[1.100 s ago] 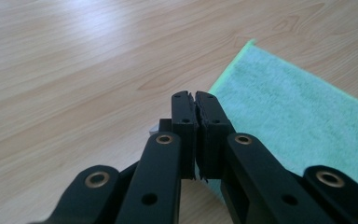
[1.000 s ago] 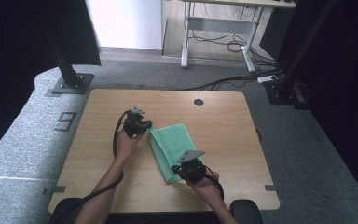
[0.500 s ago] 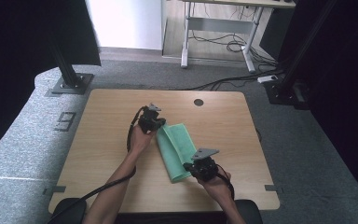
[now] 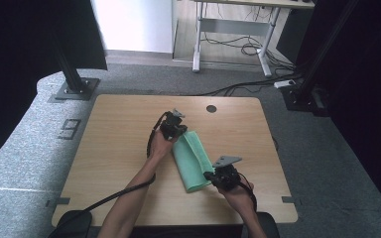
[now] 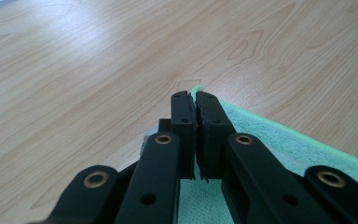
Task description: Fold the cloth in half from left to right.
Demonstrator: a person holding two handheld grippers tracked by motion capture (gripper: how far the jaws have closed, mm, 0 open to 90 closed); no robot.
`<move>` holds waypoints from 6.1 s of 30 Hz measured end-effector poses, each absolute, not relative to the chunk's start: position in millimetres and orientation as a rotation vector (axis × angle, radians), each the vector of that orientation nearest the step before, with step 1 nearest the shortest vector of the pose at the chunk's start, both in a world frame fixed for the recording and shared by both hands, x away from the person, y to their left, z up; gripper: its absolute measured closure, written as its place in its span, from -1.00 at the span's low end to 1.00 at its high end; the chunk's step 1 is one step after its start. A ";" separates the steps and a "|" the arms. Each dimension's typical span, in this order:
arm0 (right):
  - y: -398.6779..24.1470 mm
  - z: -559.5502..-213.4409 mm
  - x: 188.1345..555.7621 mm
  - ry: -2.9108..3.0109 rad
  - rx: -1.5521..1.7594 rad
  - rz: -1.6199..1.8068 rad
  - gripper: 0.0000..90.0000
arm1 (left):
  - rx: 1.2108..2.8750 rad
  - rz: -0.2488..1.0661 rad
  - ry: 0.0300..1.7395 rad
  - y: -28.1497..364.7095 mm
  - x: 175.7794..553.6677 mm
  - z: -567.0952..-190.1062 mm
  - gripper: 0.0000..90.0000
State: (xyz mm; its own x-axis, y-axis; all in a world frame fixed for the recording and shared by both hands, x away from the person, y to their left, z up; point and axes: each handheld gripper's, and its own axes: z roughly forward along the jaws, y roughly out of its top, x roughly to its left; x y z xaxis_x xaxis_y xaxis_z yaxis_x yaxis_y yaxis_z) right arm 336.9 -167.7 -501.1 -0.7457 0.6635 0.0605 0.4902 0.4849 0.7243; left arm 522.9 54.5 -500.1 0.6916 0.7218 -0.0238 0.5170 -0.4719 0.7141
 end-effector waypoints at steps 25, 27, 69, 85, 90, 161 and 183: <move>-190.2 -518.7 351.8 2.470 1.114 1.008 0.82 | 2.130 0.429 0.977 41.8 532.4 -498.9 0.05; -192.0 -520.2 353.0 2.464 1.126 1.001 0.74 | 2.116 0.436 0.980 44.1 532.0 -495.6 -0.01; -175.4 -541.4 363.0 2.487 1.081 0.976 -0.21 | 2.188 0.431 1.073 102.5 496.0 -537.5 -0.54; -176.2 -543.0 363.9 2.471 1.086 0.988 -0.29 | 2.247 0.325 0.908 90.4 399.1 -538.5 -0.57; -176.7 -543.4 363.6 2.466 1.088 0.987 -0.33 | 2.269 0.294 0.865 86.2 372.6 -540.4 -0.57; -186.4 -543.7 359.3 2.384 1.175 0.981 -1.00 | 2.165 0.274 1.024 194.2 359.3 -539.8 -0.80; -190.2 -556.5 361.5 2.355 1.153 0.999 -1.00 | 2.240 0.372 1.014 188.4 362.3 -549.0 -1.00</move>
